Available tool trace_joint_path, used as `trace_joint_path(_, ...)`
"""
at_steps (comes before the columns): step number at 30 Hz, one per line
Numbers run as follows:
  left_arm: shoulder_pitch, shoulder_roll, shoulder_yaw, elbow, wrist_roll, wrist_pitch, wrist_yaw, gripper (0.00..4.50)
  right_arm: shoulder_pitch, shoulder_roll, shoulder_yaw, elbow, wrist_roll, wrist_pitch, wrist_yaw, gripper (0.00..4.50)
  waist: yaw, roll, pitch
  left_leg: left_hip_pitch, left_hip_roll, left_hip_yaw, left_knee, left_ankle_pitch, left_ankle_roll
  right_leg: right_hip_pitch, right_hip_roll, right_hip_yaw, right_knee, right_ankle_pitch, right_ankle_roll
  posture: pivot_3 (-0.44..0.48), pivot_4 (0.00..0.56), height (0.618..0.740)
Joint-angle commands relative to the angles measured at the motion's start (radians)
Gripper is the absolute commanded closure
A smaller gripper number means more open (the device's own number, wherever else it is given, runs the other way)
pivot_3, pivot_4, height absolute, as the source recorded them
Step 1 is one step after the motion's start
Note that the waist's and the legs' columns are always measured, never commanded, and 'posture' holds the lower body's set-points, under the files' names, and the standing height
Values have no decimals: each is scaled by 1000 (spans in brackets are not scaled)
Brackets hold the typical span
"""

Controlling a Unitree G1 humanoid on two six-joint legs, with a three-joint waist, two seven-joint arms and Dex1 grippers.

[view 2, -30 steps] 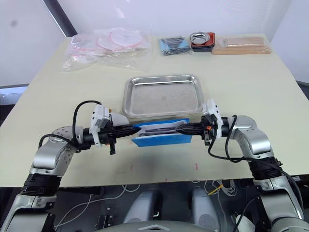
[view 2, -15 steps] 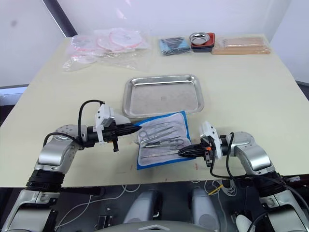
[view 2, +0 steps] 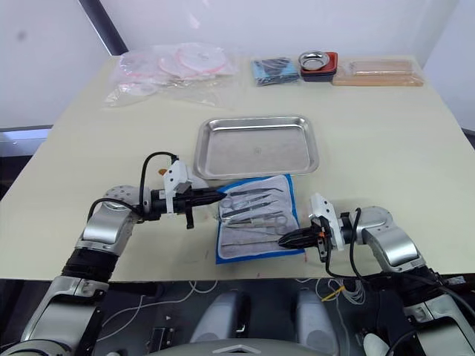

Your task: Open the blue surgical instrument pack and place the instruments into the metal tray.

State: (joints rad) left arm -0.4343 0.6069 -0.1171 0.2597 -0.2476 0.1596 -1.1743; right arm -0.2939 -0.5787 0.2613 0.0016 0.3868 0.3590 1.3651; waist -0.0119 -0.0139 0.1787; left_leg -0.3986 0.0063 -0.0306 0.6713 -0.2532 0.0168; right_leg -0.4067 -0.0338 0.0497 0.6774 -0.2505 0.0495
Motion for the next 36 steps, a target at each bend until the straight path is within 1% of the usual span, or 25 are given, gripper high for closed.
trace_joint_path(1, -9, -19, -55, 64, 47, -34, -30, 4500, -3, -14, -10, -21, -4, -24, 6, 4400, 2, 0, 0, 1, 0, 0, 0, 0, 0, 1, 0, 0, 0, 0, 0, 0, 150, 740)
trace_joint_path(7, -51, -52, -64, 131, 84, -90, -27, 4500, 35, -7, -2, -73, 18, -8, -1, 4400, 6, 1, -1, 2, 0, -3, 1, 0, 0, 3, 0, -3, 0, 0, 0, 0, 150, 740)
trace_joint_path(13, -64, -93, -75, 148, 109, -115, -25, 4500, 63, -1, 0, -111, 22, 12, -23, 4400, 9, 1, -1, 3, -1, -4, 3, 0, 0, 7, 0, -5, -1, 0, 0, 0, 150, 740)
trace_joint_path(16, -66, -99, -68, 156, 111, -113, -24, 4500, 71, -8, -2, -97, 3, -13, -30, 4400, 12, 1, -1, 4, 0, -4, 5, 0, 0, 10, -1, -5, -2, 0, 1, 0, 150, 740)
trace_joint_path(21, -51, -80, -59, 147, 112, -101, -35, 4500, 83, -29, 10, -67, -44, -77, -19, 4400, 14, 1, -1, 4, -1, -4, 5, 0, 0, 10, -1, -6, -3, 0, 1, 0, 150, 740)
trace_joint_path(26, -28, -76, -48, 130, 102, -87, -29, 4500, 90, -59, 29, -1, -118, -190, -4, 4400, 10, 1, -2, 4, 0, -4, 5, 0, 0, 10, 0, -6, -3, 0, 1, 0, 150, 740)
trace_joint_path(31, -29, -89, -48, 138, 116, -89, -3, 4500, 105, -66, 18, -12, -95, -192, 8, 4400, 10, 1, -2, 4, 0, -4, 5, 0, 0, 10, 0, -6, -3, 0, 1, 0, 150, 740)
trace_joint_path(36, -21, -96, -25, 118, 90, -65, 12, 4500, 103, -63, 19, -9, -93, -192, 6, 4400, 12, 2, -3, 4, 0, -5, 5, 0, 0, 10, -1, -6, -3, 0, 1, 0, 150, 740)
